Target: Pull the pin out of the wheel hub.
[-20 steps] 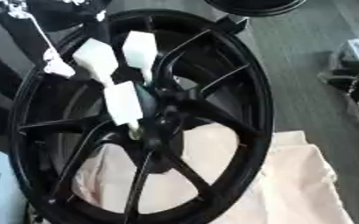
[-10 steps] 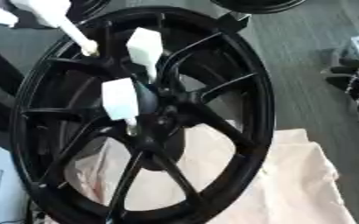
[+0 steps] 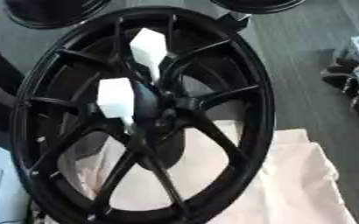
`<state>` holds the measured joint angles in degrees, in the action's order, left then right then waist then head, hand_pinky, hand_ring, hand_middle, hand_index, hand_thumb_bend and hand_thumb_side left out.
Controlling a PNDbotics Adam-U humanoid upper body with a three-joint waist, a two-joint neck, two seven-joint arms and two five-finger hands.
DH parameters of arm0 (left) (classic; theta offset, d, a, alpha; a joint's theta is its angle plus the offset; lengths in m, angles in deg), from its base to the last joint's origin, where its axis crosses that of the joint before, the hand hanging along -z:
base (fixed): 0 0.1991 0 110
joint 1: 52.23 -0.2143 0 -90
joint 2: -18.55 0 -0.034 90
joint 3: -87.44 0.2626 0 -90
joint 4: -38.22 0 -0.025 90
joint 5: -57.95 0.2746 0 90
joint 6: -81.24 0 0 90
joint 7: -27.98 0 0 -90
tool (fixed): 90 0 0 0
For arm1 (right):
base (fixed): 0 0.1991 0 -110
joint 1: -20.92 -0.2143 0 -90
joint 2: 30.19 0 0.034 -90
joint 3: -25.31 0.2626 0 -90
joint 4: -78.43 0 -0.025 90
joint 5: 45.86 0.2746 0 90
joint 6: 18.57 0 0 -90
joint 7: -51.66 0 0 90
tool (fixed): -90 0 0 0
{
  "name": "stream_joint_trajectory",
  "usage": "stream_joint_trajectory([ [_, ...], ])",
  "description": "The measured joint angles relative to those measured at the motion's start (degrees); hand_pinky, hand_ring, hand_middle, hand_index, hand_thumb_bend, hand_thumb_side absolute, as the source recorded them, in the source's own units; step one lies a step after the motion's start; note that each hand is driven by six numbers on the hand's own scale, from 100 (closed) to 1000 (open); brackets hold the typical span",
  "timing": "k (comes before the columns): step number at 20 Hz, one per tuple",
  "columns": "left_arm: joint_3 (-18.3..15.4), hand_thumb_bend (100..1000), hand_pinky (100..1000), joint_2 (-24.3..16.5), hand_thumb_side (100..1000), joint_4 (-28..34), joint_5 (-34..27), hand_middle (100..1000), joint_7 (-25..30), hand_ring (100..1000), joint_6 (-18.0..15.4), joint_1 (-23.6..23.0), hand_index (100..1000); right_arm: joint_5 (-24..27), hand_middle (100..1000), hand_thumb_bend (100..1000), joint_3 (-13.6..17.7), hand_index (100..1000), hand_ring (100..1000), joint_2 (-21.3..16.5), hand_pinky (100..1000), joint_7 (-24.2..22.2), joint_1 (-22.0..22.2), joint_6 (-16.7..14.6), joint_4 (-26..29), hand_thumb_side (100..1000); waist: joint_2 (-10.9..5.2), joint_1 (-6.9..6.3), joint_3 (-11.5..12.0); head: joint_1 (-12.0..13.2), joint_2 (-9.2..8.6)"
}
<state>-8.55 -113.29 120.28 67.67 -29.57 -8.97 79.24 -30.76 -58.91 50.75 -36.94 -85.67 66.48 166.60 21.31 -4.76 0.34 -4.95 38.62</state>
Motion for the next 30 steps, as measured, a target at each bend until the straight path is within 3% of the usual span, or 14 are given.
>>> stream_joint_trajectory([
  [3, -3.4, 354, 694, -0.2, 100, -3.3, -0.1, 535, -2.4, 643, 0.7, -4.0, 452, 0.0, 709, 100, 0.4, 826, 724, 0.0, 877, 0.3, 0.0, -0.2, 0.0, 770, 0.01, 0.10, 0.1, -0.3, -0.18],
  [6, -5.7, 402, 744, -0.1, 100, -5.8, -1.4, 619, -3.0, 716, 0.4, -7.3, 585, 0.0, 709, 100, 0.7, 826, 724, 0.0, 877, 0.6, 0.0, -0.3, 0.0, 769, 0.01, 0.36, 0.3, -0.2, -0.42],
  [7, -6.2, 458, 762, 0.0, 157, -6.3, -2.2, 670, -2.7, 747, 0.1, -8.2, 684, 0.0, 709, 100, 0.8, 826, 724, 0.0, 877, 0.7, 0.0, -0.3, 0.0, 769, 0.01, 0.40, 0.3, -0.1, -0.49],
  [9, -6.9, 637, 789, 0.4, 438, -6.9, -3.4, 746, -1.9, 794, -0.5, -9.5, 807, 0.0, 709, 100, 0.9, 826, 724, 0.0, 877, 0.8, 0.0, -0.4, 0.0, 769, 0.01, 0.39, 0.5, 0.3, -0.50],
  [11, -7.6, 654, 797, 0.5, 536, -7.2, -3.7, 764, -1.8, 805, -0.7, -10.3, 844, 0.0, 710, 100, 0.9, 826, 724, 0.0, 877, 0.9, 0.0, -0.4, 0.0, 768, 0.01, 0.40, 0.5, 0.6, -0.50],
  [15, -8.4, 655, 795, 1.0, 579, -7.3, -3.7, 769, -2.7, 805, -0.7, -11.1, 853, 0.0, 710, 100, 0.9, 826, 724, 0.0, 877, 0.9, 0.1, -0.4, 0.0, 769, 0.01, 0.39, 0.5, 0.8, -0.50],
  [16, -8.4, 593, 781, 1.0, 603, -7.3, -3.7, 760, -3.0, 794, -0.7, -11.2, 837, 0.0, 710, 100, 0.9, 826, 724, 0.0, 877, 0.9, 0.1, -0.4, 0.0, 768, 0.01, 0.39, 0.5, 0.9, -0.50],
  [18, -8.8, 513, 742, 1.5, 553, -7.2, -3.7, 720, -4.5, 759, -0.3, -11.2, 783, 0.0, 710, 100, 0.9, 825, 724, 0.0, 877, 0.9, 0.1, -0.4, 0.0, 768, 0.01, 0.38, 0.5, 0.9, -0.50],
  [23, -9.4, 379, 684, 5.3, 603, -5.0, -9.1, 682, -16.8, 723, 3.2, -10.4, 725, 0.0, 710, 100, 0.9, 825, 724, 0.0, 876, 0.9, 0.0, -0.4, 0.0, 767, 0.01, 0.54, 0.4, 1.0, -0.50],
  [30, -8.9, 328, 659, 16.7, 674, 3.2, -22.1, 670, -31.4, 706, 8.3, -10.8, 702, 0.1, 710, 100, 0.9, 825, 724, 0.0, 876, 0.9, 0.0, -0.4, 0.0, 765, 0.01, 1.12, 0.1, 1.5, -0.50],
])
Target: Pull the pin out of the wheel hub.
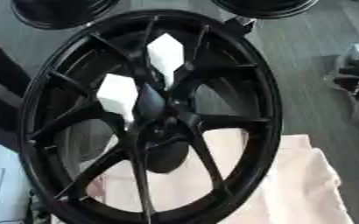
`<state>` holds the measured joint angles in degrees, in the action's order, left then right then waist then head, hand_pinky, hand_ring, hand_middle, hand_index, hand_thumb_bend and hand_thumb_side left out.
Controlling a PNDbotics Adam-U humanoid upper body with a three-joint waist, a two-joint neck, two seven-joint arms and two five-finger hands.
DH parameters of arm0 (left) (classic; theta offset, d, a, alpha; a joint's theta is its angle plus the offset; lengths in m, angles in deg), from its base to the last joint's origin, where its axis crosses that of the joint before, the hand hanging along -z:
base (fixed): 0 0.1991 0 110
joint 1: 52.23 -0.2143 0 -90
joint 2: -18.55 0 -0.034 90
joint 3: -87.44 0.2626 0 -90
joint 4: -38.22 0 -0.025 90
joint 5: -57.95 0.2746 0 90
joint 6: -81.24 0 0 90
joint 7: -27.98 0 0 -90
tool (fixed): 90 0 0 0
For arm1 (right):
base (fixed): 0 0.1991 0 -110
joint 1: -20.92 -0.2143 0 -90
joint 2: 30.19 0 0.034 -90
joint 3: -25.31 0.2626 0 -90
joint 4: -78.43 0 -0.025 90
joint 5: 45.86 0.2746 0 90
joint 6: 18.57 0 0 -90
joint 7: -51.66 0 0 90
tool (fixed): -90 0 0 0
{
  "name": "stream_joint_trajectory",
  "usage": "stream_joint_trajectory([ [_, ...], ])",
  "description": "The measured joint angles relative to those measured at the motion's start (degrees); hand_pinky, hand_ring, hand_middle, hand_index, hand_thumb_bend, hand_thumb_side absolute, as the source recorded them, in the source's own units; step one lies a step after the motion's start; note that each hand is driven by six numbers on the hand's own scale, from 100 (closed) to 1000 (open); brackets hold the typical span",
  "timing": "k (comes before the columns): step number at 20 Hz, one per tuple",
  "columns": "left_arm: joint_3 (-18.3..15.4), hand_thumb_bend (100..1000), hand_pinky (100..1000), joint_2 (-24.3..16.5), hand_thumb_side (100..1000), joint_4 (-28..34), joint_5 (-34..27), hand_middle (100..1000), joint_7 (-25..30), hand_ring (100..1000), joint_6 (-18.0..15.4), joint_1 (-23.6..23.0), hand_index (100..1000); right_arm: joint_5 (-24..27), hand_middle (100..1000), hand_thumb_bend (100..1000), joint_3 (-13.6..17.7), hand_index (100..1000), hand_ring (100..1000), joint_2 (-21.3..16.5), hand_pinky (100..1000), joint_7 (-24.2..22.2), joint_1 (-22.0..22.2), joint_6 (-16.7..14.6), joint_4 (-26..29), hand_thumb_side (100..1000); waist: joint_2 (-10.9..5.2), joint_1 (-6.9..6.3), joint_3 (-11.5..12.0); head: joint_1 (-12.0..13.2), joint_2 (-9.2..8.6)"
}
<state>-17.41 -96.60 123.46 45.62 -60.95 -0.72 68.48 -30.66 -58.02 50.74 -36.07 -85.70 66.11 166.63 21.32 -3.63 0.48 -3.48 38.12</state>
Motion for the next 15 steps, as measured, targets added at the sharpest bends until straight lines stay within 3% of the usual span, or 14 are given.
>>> stream_joint_trajectory([
  [7, 1.5, 346, 654, 11.1, 681, 6.1, -4.5, 688, -7.6, 711, 2.0, -1.8, 710, 0.1, 710, 100, 0.0, 824, 724, 0.1, 876, 0.0, -0.2, 0.0, 0.0, 762, 0.00, 0.47, 0.0, 0.6, -0.02],
  [15, 2.1, 399, 666, 20.3, 656, 7.3, -6.1, 730, -14.1, 739, -3.0, -2.4, 744, 0.2, 708, 100, 0.0, 823, 722, 0.2, 875, 0.0, -0.5, 0.0, 0.0, 759, 0.00, 0.77, 0.0, 1.3, -0.05],
])
